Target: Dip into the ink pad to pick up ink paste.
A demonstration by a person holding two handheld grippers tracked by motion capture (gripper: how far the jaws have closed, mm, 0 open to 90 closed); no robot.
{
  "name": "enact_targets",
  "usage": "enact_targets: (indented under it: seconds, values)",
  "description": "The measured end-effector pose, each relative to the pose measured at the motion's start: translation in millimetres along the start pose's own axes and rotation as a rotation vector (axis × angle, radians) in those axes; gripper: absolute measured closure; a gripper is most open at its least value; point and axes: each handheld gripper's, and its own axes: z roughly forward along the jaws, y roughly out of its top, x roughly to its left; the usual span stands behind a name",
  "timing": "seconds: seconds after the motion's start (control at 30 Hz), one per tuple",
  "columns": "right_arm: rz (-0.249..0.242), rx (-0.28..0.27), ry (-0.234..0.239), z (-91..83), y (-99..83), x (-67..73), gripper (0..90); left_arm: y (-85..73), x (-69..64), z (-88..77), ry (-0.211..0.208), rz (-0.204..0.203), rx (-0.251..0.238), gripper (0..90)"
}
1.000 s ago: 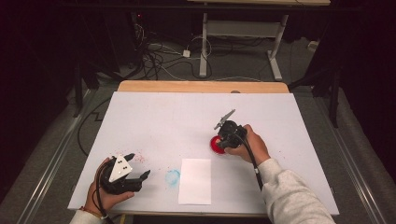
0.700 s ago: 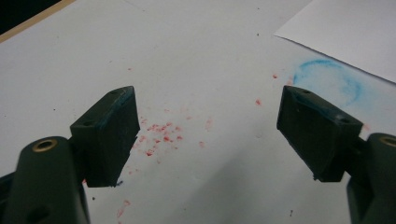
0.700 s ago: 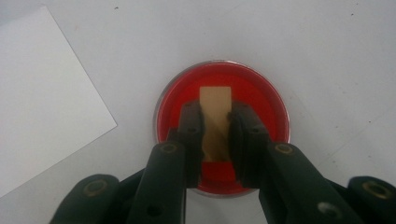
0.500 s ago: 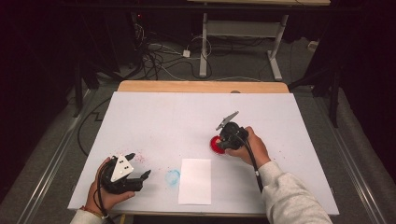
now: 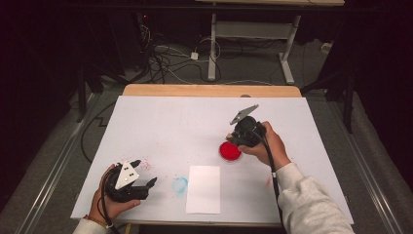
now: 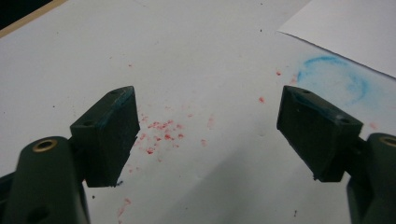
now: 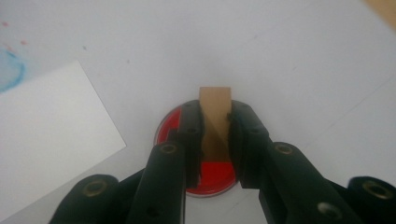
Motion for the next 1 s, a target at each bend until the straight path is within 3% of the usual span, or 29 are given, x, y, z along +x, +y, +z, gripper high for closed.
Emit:
enact_targets:
  seconds: [0.03,0.2,0.6,0.8,1.0]
  values:
    - [-0.01,-0.015,-0.002,-10.6,5.3,0.7,76.3,0.0,-0.2,0.0,0.001,0.0,0.001,20.3]
    - [-0.021,-0.016,-0.005,-15.5,8.3,2.5,76.2,0.4,-0.7,-0.1,-0.001,0.003,0.002,20.3]
    - [0.017,0.122,0.035,37.8,-15.9,2.4,76.3,-0.4,-0.1,0.4,-0.002,0.002,0.005,20.3]
    - [0.021,0.158,0.048,52.8,-21.7,3.8,76.3,-0.3,-0.3,0.1,-0.003,0.003,0.006,20.3]
    - [0.018,0.163,0.043,53.8,-22.4,5.2,76.5,-0.1,-1.0,0.9,-0.005,0.008,0.011,20.3]
